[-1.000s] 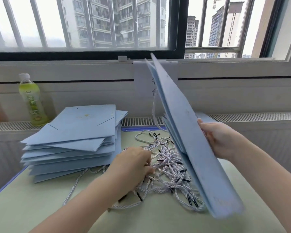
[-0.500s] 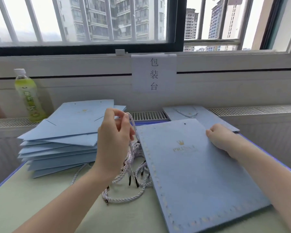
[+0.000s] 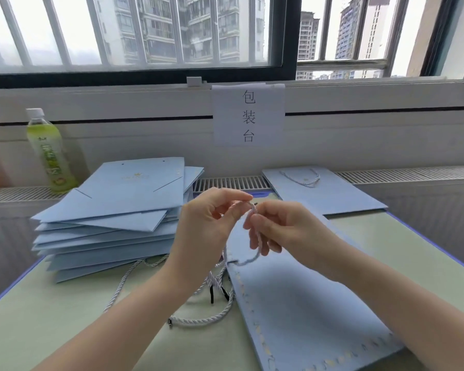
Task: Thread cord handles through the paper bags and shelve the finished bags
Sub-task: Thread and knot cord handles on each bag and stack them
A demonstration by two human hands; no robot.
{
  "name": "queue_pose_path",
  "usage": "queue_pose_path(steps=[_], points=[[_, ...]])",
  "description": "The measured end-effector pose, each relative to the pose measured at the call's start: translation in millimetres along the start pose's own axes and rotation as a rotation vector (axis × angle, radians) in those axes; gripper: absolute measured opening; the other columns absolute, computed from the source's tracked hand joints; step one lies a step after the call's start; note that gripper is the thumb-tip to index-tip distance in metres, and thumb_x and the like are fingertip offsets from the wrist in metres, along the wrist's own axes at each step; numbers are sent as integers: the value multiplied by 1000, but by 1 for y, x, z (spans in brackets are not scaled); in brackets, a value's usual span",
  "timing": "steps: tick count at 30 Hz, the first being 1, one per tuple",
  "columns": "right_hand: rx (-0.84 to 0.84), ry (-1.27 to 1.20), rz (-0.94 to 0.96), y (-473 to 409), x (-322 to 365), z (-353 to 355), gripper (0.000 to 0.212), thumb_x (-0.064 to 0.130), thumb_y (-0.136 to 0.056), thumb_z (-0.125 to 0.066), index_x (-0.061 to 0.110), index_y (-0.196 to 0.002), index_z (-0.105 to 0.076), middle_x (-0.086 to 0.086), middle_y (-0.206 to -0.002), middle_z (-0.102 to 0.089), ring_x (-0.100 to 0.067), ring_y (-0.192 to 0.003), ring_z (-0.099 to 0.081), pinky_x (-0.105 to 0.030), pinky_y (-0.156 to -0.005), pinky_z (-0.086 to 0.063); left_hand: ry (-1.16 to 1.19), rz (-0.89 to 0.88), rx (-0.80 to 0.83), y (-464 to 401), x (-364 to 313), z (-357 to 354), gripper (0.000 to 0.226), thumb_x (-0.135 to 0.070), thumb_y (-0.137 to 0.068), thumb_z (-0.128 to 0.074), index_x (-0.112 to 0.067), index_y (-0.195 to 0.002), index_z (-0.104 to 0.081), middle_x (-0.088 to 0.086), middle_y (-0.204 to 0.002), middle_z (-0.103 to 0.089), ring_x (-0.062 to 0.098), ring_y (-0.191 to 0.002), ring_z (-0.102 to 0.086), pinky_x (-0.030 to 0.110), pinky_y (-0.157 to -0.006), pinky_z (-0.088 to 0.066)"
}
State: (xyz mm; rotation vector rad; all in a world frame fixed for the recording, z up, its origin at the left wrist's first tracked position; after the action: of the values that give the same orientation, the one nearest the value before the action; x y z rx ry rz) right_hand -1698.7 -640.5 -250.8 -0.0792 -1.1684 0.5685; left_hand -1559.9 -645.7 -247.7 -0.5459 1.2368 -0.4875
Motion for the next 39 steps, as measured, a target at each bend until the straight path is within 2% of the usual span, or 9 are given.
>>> queue_pose_path(steps=[5,11,14,18,25,30,34,36,39], points=[[-387,-347,-113,-4,-15,47,23,12,-99,-44,11,-82,-58,4,-56,-56,-12,-52,-44,-24,-53,-34,-57,14,-21,-2,2,3,26,-7,-85,-66,-32,-80,-65,-8,-73,-65,-3,-62,-54,11,-64,-43],[-702,-202,-154,-2,-31,78,28,13,-100,-40,16,-81,-60,3,-69,-55,-4,-54,-48,-15,-52,-38,-30,40,-41,-3,4,7,26,-5,-87,-62,-30,-80,-66,-12,-68,-65,-4,-62,-56,8,-61,-43],[-643,174,-33,-4,-25,68,17,16,-99,-44,14,-99,-61,2,-88,-61,-9,-74,-55,-11,-64,-41,52,74,-16,-3,5,6,18,-6,-88,-61,-20,-80,-69,-9,-58,-64,3,-48,-51,11,-51,-42],[-278,501,178,-3,-11,21,36,41,-91,-51,20,-120,-58,12,-110,-57,-1,-106,-49,-8,-89,-34,155,139,134,0,5,-7,10,-11,-95,-50,-9,-88,-57,1,-51,-61,10,-38,-44,15,-41,-34],[-192,585,290,0,-5,-2,39,53,-83,-50,27,-109,-62,18,-83,-63,-2,-77,-60,-24,-74,-48,134,163,217,4,12,-13,8,-5,-95,-51,-11,-93,-46,-3,-51,-59,10,-44,-48,18,-48,-38],[-125,224,168,0,-10,-2,3,18,-88,-64,16,-87,-65,8,-70,-67,-6,-66,-63,-25,-69,-51,164,221,246,6,12,-15,9,-7,-91,-58,-9,-95,-50,4,-51,-62,12,-38,-48,15,-40,-35],[-80,214,148,0,-13,-5,19,5,-88,-63,18,-76,-57,12,-64,-62,-6,-61,-56,-16,-62,-42,179,235,238,6,14,-16,12,-19,-91,-57,-7,-86,-56,8,-54,-63,14,-38,-51,15,-39,-34],[-107,262,158,-1,-12,-3,22,8,-90,-61,24,-75,-57,20,-64,-60,-4,-63,-55,-13,-62,-39,49,157,222,7,16,-15,26,-38,-88,-51,-13,-84,-60,0,-60,-66,10,-50,-57,15,-47,-40],[-188,350,157,-3,-12,6,15,13,-92,-58,24,-83,-64,18,-70,-62,-4,-72,-57,-15,-66,-41,-565,-43,224,9,18,-12,45,-54,-96,-29,-22,-101,-62,-12,-93,-65,7,-89,-58,25,-76,-46]])
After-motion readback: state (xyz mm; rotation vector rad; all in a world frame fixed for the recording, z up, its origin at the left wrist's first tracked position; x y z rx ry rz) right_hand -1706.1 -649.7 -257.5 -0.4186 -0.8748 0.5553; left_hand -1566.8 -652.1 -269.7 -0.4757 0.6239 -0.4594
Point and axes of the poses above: each hand's wrist, its own y-axis away from the middle knuckle, its own z-axis out of the back of the hand, x = y × z, the point moved 4 cm from there along -y, towards the middle knuckle
